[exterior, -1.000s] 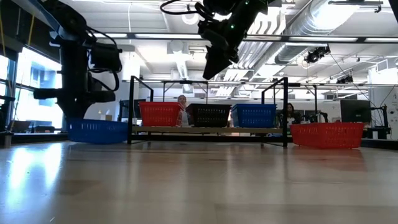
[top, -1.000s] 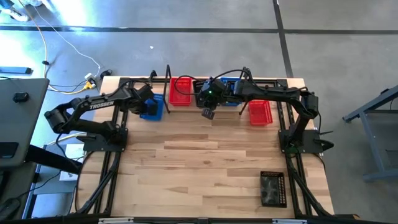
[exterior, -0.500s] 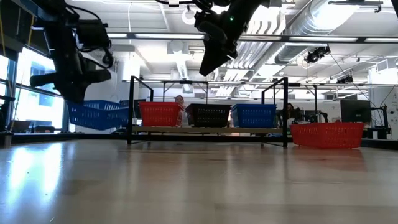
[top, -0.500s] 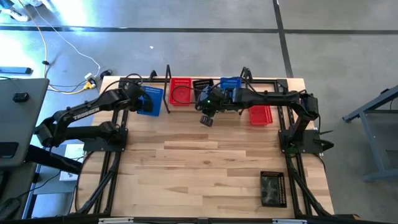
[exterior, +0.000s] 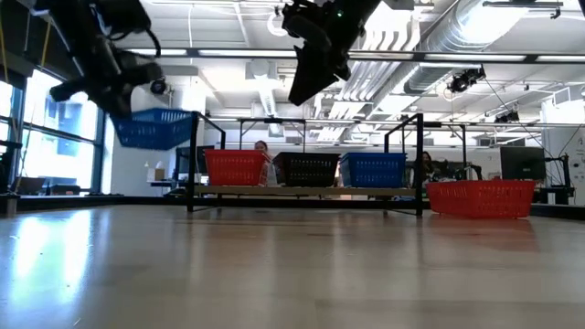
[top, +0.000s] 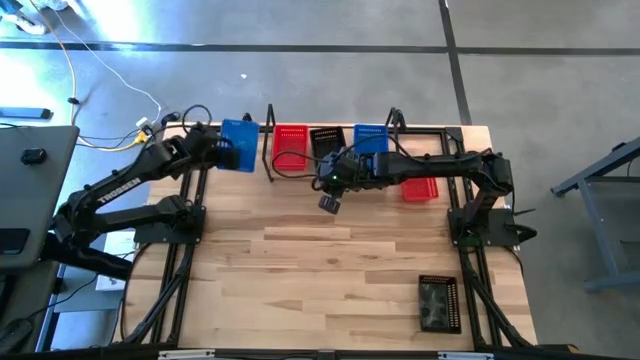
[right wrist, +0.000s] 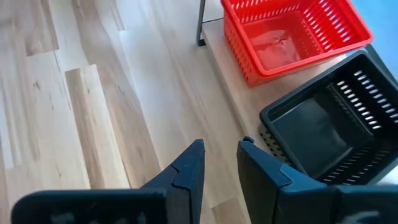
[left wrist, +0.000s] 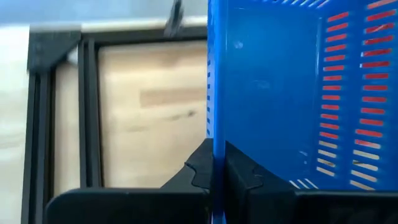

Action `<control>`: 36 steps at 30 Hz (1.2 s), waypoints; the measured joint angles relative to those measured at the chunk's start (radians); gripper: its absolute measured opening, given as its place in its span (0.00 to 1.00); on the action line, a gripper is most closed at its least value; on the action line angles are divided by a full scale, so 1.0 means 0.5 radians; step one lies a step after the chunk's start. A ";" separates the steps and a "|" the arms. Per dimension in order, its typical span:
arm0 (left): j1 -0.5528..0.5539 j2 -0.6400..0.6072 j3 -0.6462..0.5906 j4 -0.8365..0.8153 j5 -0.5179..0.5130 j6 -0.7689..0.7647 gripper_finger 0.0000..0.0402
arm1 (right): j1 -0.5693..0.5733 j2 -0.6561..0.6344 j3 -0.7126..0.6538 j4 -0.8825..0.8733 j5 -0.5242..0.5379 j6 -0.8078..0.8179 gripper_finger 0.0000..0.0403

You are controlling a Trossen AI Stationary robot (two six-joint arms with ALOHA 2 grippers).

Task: Stack baskets on shelf by color
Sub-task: Stack the blue basket on top of the blue basket on the shelf

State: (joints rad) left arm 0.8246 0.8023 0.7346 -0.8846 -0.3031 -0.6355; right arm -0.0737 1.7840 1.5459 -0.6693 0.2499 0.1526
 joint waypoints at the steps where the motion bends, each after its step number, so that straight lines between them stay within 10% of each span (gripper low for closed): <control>1: 0.000 -0.002 0.045 -0.007 -0.002 0.025 0.00 | 0.011 0.000 0.000 0.000 0.021 0.015 0.20; 16: -0.072 -0.001 0.750 -0.326 -0.001 0.192 0.00 | 0.187 0.000 0.000 0.000 0.336 0.225 0.20; 36: -0.992 0.183 0.843 -0.342 -0.193 -0.337 0.00 | 0.297 0.000 0.000 -0.190 0.333 0.276 0.20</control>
State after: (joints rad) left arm 0.3285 0.8936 1.1561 -1.0554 -0.3994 -0.8040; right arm 0.0750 1.7840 1.5459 -0.7642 0.4164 0.2907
